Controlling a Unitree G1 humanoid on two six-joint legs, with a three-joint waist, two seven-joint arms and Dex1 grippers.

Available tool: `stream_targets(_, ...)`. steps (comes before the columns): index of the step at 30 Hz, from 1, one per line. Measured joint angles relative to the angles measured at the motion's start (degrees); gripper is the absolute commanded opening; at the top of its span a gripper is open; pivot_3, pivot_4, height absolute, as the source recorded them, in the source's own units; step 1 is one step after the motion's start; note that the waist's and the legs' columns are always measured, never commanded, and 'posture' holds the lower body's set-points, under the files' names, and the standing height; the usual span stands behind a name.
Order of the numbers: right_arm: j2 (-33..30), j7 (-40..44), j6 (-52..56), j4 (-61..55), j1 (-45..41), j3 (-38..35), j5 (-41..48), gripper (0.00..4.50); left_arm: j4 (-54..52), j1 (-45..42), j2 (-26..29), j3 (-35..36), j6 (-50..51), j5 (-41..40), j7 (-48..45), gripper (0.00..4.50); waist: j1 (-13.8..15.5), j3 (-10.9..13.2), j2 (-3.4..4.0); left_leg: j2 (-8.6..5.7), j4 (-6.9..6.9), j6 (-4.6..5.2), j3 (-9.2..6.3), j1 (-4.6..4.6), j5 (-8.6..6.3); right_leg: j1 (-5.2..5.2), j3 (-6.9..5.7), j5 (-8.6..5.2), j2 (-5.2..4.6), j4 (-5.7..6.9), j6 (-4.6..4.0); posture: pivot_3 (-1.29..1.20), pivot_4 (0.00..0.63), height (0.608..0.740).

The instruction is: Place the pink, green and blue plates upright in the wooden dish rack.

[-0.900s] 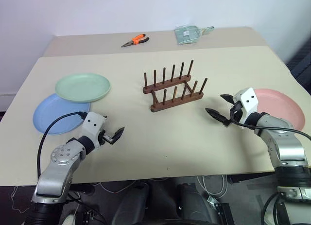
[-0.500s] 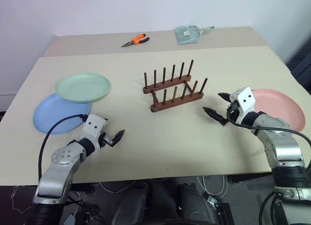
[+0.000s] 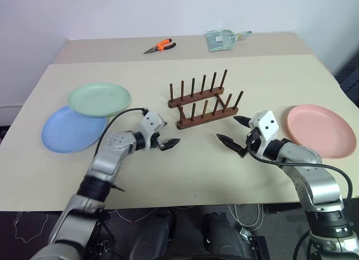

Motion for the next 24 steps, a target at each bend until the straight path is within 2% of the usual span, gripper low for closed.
stream_targets(6,0.7,-3.1,0.4,-1.3,1.6,-0.2,-0.2,4.42,13.5,-7.2,-4.1,-0.4,-7.3,2.2,-3.3,4.45,-0.5,0.0,-0.01,0.00,0.06,0.05,-0.03,0.01,0.05,0.04,0.00,0.00,0.00,0.04,0.01,0.00,0.150,0.729)
stream_targets(7,0.7,-3.4,0.4,-1.4,1.7,-0.2,-0.2,4.50,14.6,-7.8,-4.5,-0.6,-8.2,2.6,-3.6,4.22,-0.5,0.0,-0.01,-0.01,0.08,0.05,-0.03,0.02,0.05,0.06,-0.01,0.00,0.01,0.04,0.01,0.00,0.150,0.729)
stream_targets(9,0.7,-3.9,0.4,-1.8,1.8,-0.2,-0.3,4.50,16.2,-8.2,-5.0,-0.6,-9.5,2.8,-4.4,3.57,-0.4,0.0,-0.02,-0.01,0.10,0.06,-0.03,0.03,0.05,0.09,-0.01,0.00,0.01,0.04,0.02,0.00,0.150,0.729)
stream_targets(15,0.5,-4.2,0.3,-1.8,2.1,-0.3,-0.3,4.50,18.4,-9.3,-6.1,-0.6,-12.2,3.9,-5.7,0.76,-0.5,-0.1,-0.06,-0.01,0.09,0.07,-0.04,0.04,0.06,0.07,-0.01,0.00,0.02,0.05,0.03,0.00,0.150,0.729)
stream_targets(24,-4.6,-2.2,-0.4,-1.6,7.3,-3.5,-1.0,4.50,14.1,-5.6,-4.3,-1.7,-16.5,4.8,-11.7,0.77,-0.5,-0.1,-0.05,-0.02,0.05,0.08,-0.04,0.03,0.06,0.06,-0.01,0.00,0.01,0.04,0.02,0.00,0.150,0.729)
